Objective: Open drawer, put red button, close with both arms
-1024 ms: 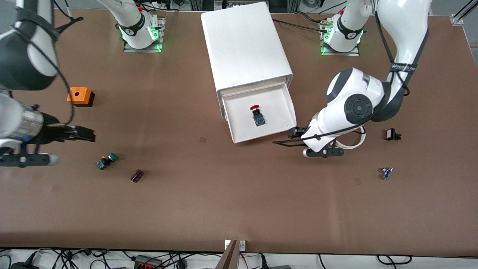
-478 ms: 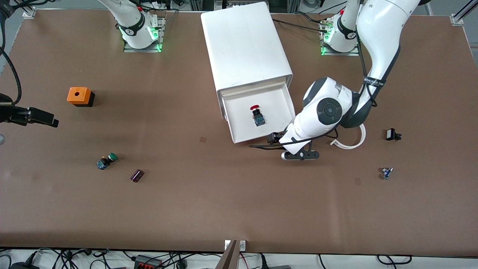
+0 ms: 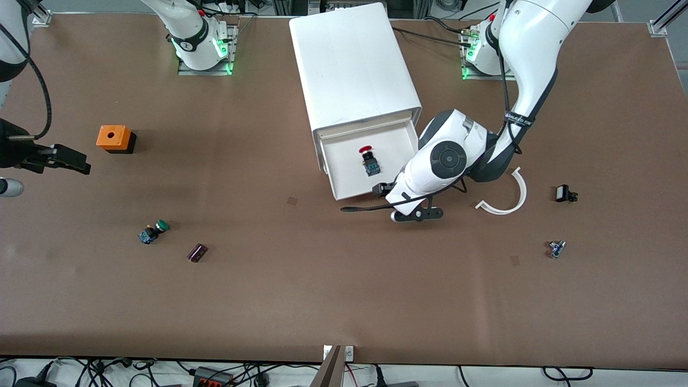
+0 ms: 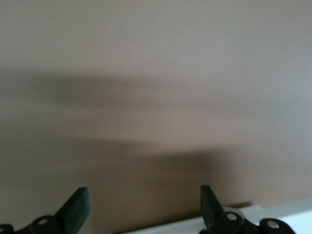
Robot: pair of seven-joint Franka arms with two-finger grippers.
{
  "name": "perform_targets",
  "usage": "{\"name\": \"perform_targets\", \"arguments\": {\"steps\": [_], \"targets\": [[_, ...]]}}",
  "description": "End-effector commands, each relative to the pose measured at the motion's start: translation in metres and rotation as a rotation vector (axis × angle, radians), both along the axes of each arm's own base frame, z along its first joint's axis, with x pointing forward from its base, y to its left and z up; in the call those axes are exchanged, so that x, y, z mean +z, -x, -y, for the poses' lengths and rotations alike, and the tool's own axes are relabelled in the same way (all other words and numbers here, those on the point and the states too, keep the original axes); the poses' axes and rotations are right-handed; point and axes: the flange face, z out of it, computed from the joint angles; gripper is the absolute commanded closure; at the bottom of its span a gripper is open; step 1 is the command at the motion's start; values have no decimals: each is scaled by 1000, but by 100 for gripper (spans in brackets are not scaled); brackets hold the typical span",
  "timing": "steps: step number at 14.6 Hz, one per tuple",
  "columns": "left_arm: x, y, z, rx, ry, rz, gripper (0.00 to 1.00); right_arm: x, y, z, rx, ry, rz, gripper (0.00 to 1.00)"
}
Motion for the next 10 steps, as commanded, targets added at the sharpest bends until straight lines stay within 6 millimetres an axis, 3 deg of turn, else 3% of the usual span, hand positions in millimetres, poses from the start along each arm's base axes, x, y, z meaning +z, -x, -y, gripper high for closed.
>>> {"name": "perform_targets", "arguments": {"steps": [1,5,10], "targets": [[9,26,21,-3,-44,-83,0,-11,44,-1,24,8,28,0],[7,56,48,-11,-73,-150,0,-10,49,-1,15,7,-8,0],[3,84,61,-77,-134,-235,0,4,43,-1,24,0,-1,0]]}}
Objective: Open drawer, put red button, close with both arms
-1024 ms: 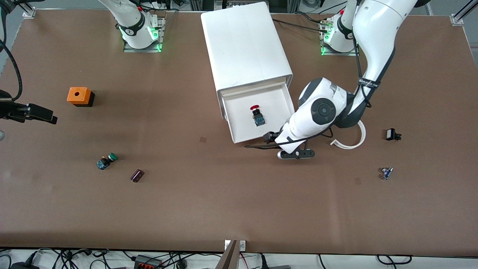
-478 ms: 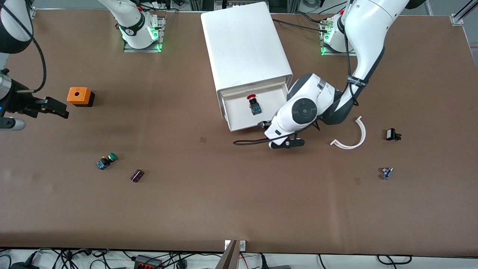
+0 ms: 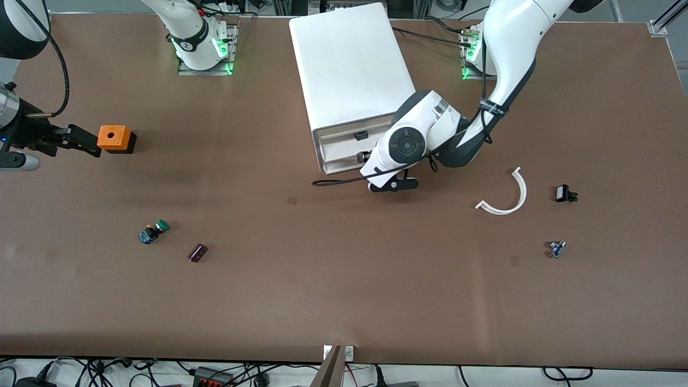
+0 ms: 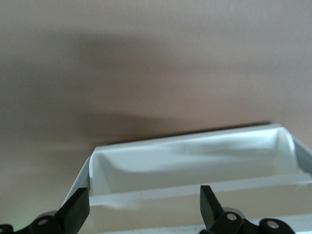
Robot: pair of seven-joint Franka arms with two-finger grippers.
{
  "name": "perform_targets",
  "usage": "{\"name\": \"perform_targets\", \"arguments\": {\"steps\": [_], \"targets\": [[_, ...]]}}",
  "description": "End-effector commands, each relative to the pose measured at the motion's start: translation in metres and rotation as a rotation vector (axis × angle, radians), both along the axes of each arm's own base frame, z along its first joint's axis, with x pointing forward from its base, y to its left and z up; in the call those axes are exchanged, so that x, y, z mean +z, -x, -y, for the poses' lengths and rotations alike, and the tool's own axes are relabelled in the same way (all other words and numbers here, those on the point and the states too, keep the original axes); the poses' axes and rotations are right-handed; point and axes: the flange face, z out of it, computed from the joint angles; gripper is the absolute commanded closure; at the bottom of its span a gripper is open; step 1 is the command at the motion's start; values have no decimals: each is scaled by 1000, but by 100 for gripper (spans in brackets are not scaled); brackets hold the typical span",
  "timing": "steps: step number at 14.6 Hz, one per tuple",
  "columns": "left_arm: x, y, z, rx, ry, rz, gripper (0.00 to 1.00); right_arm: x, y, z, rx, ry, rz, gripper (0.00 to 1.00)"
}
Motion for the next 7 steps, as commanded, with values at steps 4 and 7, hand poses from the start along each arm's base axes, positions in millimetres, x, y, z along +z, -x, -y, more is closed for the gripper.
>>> {"name": "perform_targets", "arguments": {"steps": [4,7], "targets": [[0,22,14,-46,-39,-36,0,30,9,3,12,7,31,0],[-2,29,20,-63,-45,-45,0,30,12,-1,15,7,7,0]]}}
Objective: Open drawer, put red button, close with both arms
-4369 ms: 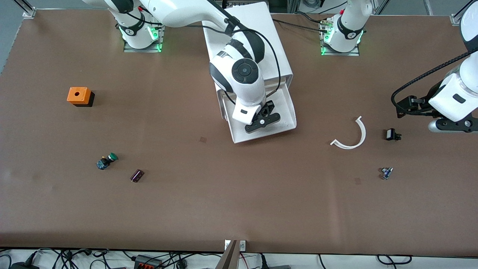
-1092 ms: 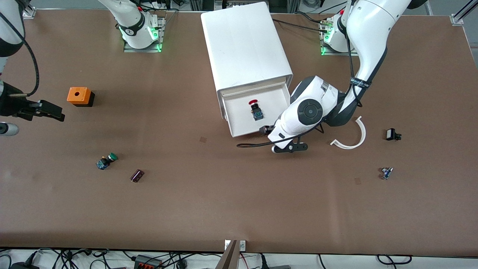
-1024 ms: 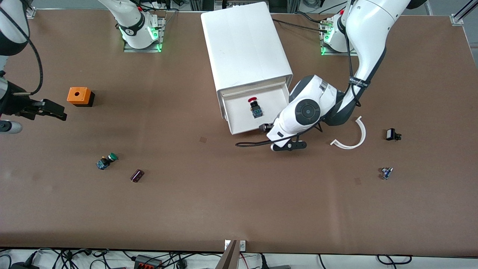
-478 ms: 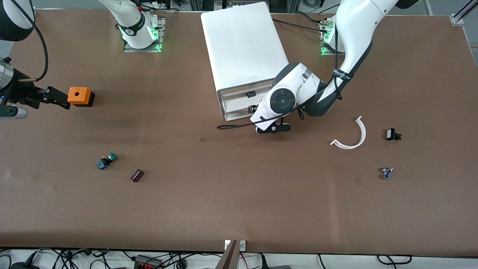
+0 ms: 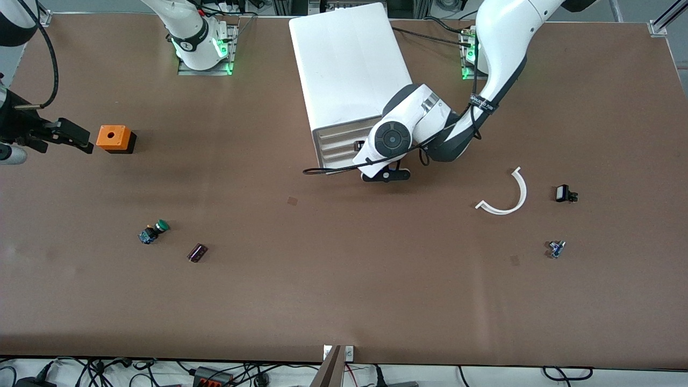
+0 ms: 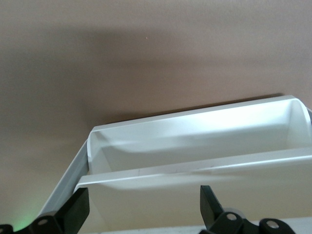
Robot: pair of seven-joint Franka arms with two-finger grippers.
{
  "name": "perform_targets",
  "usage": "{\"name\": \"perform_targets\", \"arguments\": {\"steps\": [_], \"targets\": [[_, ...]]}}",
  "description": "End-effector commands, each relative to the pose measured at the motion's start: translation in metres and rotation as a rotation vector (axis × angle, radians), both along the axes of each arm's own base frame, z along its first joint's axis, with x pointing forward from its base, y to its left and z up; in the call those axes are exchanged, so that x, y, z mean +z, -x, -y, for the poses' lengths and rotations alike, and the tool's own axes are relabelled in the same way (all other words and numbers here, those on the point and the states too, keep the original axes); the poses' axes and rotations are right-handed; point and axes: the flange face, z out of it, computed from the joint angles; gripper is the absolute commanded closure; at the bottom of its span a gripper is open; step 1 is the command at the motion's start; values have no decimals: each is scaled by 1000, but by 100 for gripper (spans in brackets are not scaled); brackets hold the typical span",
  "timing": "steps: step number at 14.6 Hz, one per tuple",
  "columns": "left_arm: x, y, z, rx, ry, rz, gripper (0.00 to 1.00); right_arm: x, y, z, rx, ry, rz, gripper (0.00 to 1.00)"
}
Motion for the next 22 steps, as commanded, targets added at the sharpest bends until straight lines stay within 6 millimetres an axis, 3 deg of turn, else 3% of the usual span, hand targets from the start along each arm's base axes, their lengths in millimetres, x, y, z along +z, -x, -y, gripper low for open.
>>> {"name": "perform_targets", "arguments": {"steps": [1,4,8,11,13,15,18,20,22], "targets": [[0,8,4,-15,-22,-11,0,7,7,-1,16,7,-13,0],[12,-10,-10,4,-8,13,0,6,7,0,10,4,-15,0],[61,-81,-76,61,39,84,0,2,4,-1,0,1,-21,0],[110,-116,-127,75,-39,184,0,3,5,0,0,0,-20,0],[130,-134,-158,11,-35,207,0,5,6,0,-1,0,-17,0],[150,-156,-204,-30,3,228,0,9,6,3,-3,0,-9,0],[181,-169,-251,-69,26,240,0,10,6,3,-4,0,-6,0],[204,-165,-276,-84,22,206,0,10,6,3,-4,0,-7,0],[243,-154,-294,-146,25,208,0,10,6,3,-6,0,-7,0]]}}
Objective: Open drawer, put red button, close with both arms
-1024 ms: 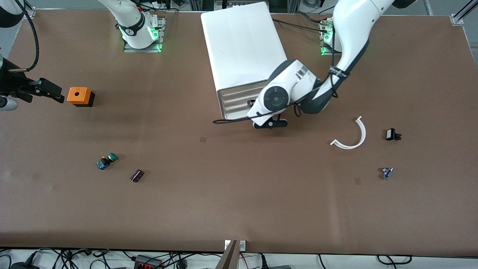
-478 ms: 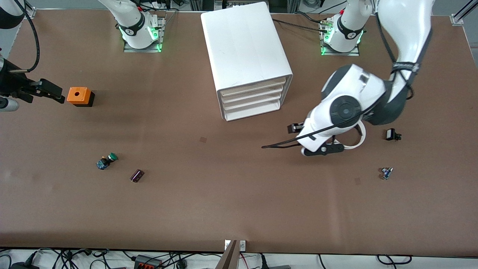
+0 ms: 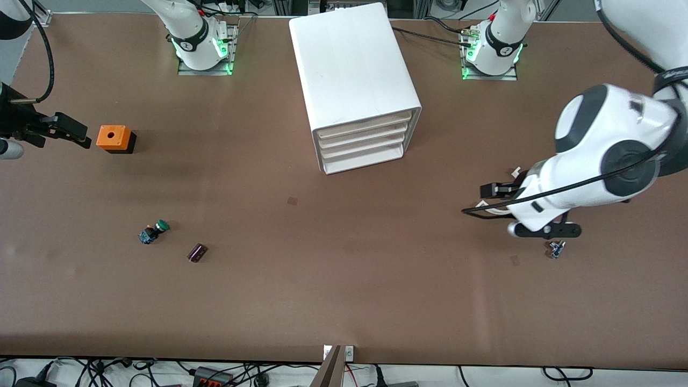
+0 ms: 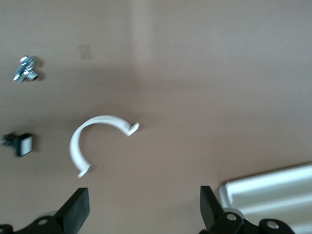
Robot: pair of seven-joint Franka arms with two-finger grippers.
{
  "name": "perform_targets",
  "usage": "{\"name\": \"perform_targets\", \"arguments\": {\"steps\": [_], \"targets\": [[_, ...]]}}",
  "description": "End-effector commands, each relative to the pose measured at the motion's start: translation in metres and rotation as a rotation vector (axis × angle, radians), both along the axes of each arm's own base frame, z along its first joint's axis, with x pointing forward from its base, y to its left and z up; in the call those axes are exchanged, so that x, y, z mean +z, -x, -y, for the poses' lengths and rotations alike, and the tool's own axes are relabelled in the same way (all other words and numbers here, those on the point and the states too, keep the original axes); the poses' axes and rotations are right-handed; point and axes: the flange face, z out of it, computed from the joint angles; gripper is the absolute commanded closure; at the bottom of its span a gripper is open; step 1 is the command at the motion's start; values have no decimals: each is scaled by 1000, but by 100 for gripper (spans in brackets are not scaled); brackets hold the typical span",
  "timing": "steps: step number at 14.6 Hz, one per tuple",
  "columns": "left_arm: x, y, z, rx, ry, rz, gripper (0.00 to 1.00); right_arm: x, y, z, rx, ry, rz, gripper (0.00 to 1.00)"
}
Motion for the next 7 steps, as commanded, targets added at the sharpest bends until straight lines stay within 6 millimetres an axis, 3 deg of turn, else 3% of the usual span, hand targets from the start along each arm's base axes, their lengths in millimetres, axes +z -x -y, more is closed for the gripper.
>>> {"name": "perform_targets", "arguments": {"steps": [1,4,6,7], "targets": [[61,19,-25,-101,-37,40,0,7,3,1,-2,1,1,0],[96,39,-69,-198,-6,67,0,6,3,1,-5,1,1,0],[109,61,-100,-216,12,69,0,6,3,2,-5,8,1,0],[110,72,-103,-218,17,67,0,6,2,2,-4,8,1,0]]}}
